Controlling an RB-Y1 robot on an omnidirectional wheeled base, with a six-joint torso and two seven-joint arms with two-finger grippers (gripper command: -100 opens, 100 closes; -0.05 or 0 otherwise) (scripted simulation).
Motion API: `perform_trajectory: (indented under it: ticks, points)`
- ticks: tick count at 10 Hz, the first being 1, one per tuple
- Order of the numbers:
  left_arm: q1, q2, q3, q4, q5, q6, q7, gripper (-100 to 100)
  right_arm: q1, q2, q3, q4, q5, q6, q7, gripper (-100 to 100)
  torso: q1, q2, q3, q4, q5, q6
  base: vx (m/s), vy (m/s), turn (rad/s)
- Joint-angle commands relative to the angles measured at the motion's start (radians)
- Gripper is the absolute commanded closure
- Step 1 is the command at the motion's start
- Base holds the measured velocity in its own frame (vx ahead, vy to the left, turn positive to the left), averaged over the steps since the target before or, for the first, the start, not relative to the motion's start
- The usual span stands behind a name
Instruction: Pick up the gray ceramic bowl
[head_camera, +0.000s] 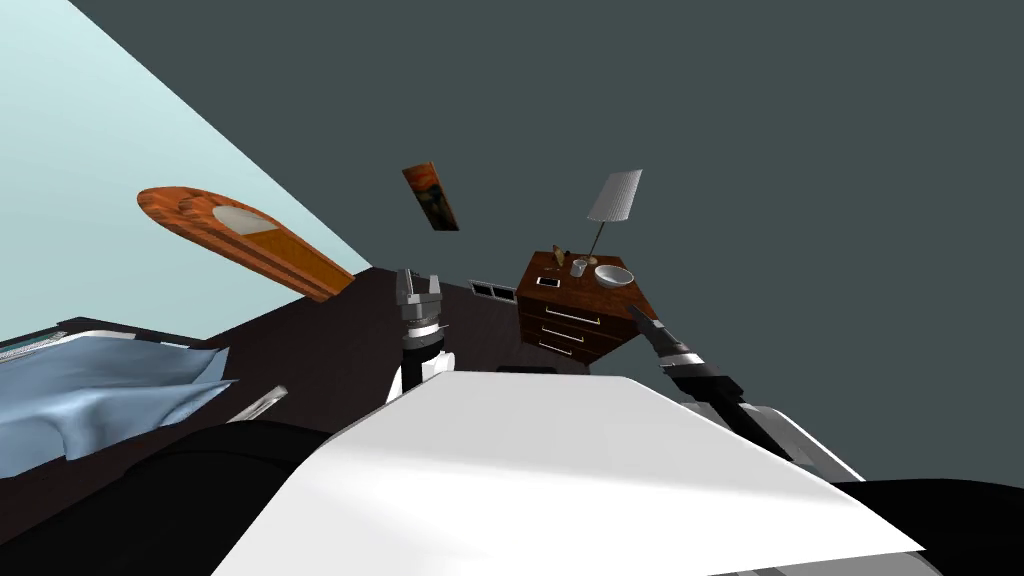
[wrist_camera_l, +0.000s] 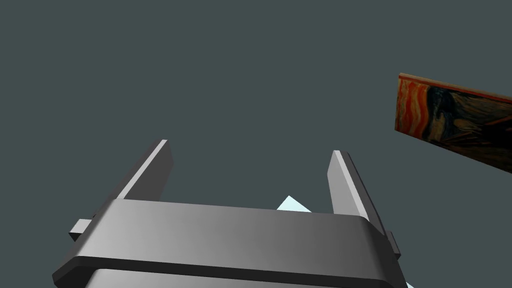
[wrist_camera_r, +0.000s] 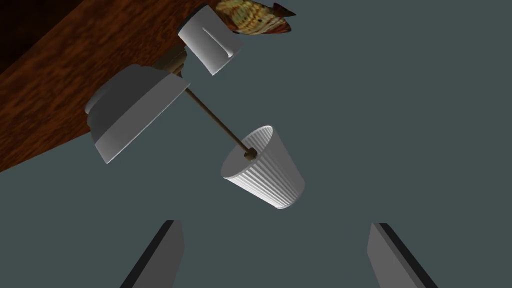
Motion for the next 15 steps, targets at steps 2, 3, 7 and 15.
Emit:
perform_trajectory:
  ticks: [2, 3, 7, 15]
  points:
    - [0.0, 0.0, 0.0, 0.0, 0.0, 0.0, 0.0, 0, 0.027, -0.065, -0.017, 0.044, 0.017, -0.006, 0.013, -100, 0.001, -0.002, -0.001, 0.0, 0.0, -0.001, -0.015, 0.074, 0.176]
    - [0.0, 0.0, 0.0, 0.0, 0.0, 0.0, 0.0, 0, 0.051, -0.103, -0.032, 0.083, 0.034, -0.014, 0.026, -100, 0.001, -0.002, -0.001, -0.001, 0.0, 0.0, -0.06, 0.084, 0.163]
    - [0.0, 0.0, 0.0, 0.0, 0.0, 0.0, 0.0, 0, 0.096, -0.214, -0.057, 0.185, 0.071, -0.029, 0.052, -100, 0.001, -0.002, -0.001, 0.0, 0.0, 0.0, -0.03, 0.092, 0.152]
    - [0.0, 0.0, 0.0, 0.0, 0.0, 0.0, 0.0, 0, 0.179, -0.445, -0.088, 0.365, 0.149, -0.058, 0.094, -100, 0.0, -0.003, -0.002, -0.001, 0.0, 0.0, -0.004, 0.073, 0.142]
